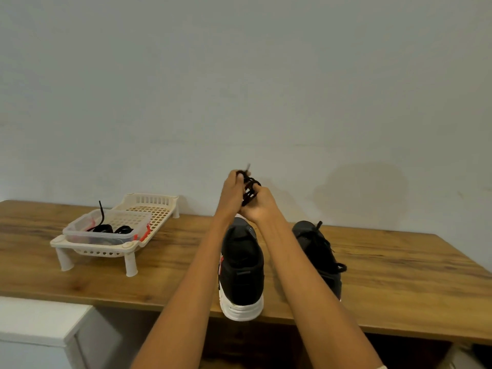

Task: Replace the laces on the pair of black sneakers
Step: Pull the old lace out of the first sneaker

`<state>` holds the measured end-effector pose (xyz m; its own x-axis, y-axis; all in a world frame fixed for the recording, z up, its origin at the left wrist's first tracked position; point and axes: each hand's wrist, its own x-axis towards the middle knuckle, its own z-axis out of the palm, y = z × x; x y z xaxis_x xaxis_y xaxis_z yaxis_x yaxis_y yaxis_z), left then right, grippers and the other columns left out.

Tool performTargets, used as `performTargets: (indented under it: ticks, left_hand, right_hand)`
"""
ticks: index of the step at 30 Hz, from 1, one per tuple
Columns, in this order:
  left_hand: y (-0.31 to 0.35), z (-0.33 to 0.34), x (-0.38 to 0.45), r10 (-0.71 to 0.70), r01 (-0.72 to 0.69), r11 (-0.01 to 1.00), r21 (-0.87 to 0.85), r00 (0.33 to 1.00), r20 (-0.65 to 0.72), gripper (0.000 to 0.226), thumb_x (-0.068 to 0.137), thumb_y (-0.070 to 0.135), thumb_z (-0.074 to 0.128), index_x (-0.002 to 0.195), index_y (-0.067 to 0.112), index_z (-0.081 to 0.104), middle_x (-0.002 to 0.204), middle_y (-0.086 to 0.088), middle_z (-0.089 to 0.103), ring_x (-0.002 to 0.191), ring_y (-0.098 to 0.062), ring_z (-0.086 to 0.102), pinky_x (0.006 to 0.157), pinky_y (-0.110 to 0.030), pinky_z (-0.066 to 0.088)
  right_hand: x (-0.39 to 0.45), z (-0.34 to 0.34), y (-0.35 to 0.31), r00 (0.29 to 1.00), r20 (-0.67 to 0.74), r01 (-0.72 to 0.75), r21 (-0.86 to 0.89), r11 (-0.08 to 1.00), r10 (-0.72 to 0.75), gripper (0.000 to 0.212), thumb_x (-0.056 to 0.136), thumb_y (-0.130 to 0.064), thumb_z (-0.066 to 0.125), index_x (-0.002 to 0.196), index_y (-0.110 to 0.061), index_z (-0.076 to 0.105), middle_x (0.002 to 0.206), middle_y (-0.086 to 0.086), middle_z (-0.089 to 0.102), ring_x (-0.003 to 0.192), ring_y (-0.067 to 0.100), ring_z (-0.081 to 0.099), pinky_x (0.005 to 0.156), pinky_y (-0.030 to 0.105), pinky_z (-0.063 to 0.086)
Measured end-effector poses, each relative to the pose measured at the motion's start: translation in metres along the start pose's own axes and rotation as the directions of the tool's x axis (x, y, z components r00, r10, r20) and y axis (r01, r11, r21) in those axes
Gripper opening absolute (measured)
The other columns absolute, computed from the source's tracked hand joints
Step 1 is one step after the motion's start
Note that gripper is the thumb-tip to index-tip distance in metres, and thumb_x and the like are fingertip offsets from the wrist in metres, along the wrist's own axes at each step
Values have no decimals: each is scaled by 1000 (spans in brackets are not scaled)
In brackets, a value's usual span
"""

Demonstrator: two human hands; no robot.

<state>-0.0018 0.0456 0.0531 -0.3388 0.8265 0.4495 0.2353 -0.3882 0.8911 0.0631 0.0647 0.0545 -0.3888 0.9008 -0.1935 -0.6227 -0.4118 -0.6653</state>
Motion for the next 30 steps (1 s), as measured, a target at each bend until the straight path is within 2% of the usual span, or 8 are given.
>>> performTargets:
  ticks: [3, 6, 10, 14, 19, 24, 28, 30]
  left_hand:
    - [1, 18, -4, 87, -130, 789, 600, 991, 100, 28, 102, 17, 31, 116, 8, 54, 126, -10, 47, 119, -25, 42, 106, -38, 25]
    - [18, 31, -11, 184, -258, 678, 689, 966, 181, 34, 102, 18, 31, 132, 15, 47, 150, -7, 25, 142, -25, 18, 116, -44, 3]
    - [52, 70, -32, 22, -253, 843, 475, 899, 438, 51, 104, 14, 27, 152, 13, 9, 158, -9, 12, 143, -24, 20, 115, -34, 14]
    - [71, 144, -68, -183, 258, 965, -49, 795, 578, 66, 98, -1, 34, 152, 10, -4, 158, -7, 14, 144, -23, 19, 116, -32, 20]
    - [51, 238, -87, -458, 655, 722, -223, 694, 555, 53, 103, 36, 32, 145, 4, 28, 138, -16, 43, 91, -22, 52, 84, -36, 42]
    - [35, 290, -110, -591, 800, 577, -165, 548, 592, 62, 102, 46, 24, 140, -3, 32, 135, -20, 46, 111, -32, 55, 85, -40, 47]
    - [24, 305, -113, -624, 777, 622, -94, 565, 539, 64, 102, 46, 20, 140, -4, 32, 118, -13, 56, 70, -21, 50, 62, -29, 45]
    - [17, 310, -111, -634, 779, 625, -54, 546, 548, 65, 102, 47, 18, 142, -2, 30, 112, -11, 56, 88, -25, 55, 71, -27, 45]
  right_hand:
    - [-3, -4, -10, 997, -67, 35, -35, 999, -37, 24, 99, -19, 41, 88, -8, 59, 91, 10, 60, 83, 21, 57, 78, 31, 48]
    - [-21, -8, -26, 994, -30, 108, -14, 994, -108, 28, 102, -23, 37, 91, -9, 58, 92, 8, 60, 85, 19, 57, 84, 28, 46]
    - [-46, -33, -60, 946, -43, 317, -106, 943, -323, 33, 102, -26, 37, 114, -5, 59, 119, 10, 60, 113, 27, 55, 108, 35, 37]
    - [-74, -104, -120, 852, -235, 365, -375, 852, -468, 28, 101, -29, 39, 99, -6, 55, 90, 11, 59, 83, 25, 57, 70, 34, 48]
    - [-94, -203, -177, 689, -480, 48, -717, 695, -543, 26, 100, -26, 43, 93, -2, 49, 66, 8, 45, 56, 20, 41, 52, 29, 33]
    - [-89, -270, -188, 737, -575, -310, -754, 579, -355, 21, 100, -20, 45, 102, 0, 48, 78, 12, 52, 64, 20, 48, 51, 29, 40]
    - [-80, -293, -194, 753, -600, -464, -775, 429, -269, 23, 100, -22, 46, 91, -2, 53, 103, 15, 60, 90, 25, 59, 81, 33, 52]
    - [-92, -283, -196, 767, -602, -516, -785, 344, -222, 28, 101, -25, 45, 81, -6, 51, 90, 9, 58, 80, 20, 57, 75, 30, 49]
